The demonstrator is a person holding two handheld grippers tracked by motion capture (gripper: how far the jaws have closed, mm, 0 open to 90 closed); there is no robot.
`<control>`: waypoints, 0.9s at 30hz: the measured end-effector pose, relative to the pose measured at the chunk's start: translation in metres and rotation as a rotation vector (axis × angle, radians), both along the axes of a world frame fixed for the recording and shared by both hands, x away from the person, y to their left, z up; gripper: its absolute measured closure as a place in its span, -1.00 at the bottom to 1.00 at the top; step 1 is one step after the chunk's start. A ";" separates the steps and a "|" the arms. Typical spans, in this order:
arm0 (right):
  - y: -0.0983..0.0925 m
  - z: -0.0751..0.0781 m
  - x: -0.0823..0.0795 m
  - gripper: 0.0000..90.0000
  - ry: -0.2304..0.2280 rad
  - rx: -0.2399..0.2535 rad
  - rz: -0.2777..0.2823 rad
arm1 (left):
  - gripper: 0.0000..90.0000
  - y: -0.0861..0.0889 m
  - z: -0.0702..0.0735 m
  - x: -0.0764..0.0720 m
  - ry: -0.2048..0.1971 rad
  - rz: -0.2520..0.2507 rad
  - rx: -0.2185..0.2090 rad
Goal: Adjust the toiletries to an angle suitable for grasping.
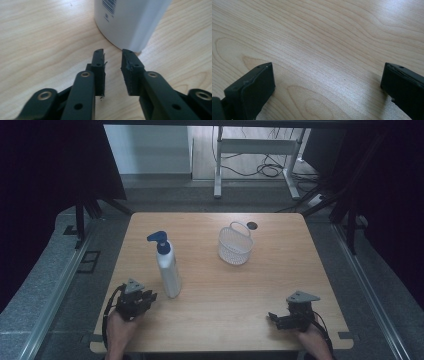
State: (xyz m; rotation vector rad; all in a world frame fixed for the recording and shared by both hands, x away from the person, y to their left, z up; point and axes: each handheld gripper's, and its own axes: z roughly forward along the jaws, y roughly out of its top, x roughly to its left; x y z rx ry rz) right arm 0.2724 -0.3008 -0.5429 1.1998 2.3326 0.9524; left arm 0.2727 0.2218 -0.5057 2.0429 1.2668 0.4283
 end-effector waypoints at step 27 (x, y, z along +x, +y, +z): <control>0.000 0.000 0.000 -1.00 0.001 0.001 -0.001 | 0.98 -0.011 -0.007 0.068 -0.041 -0.005 -0.007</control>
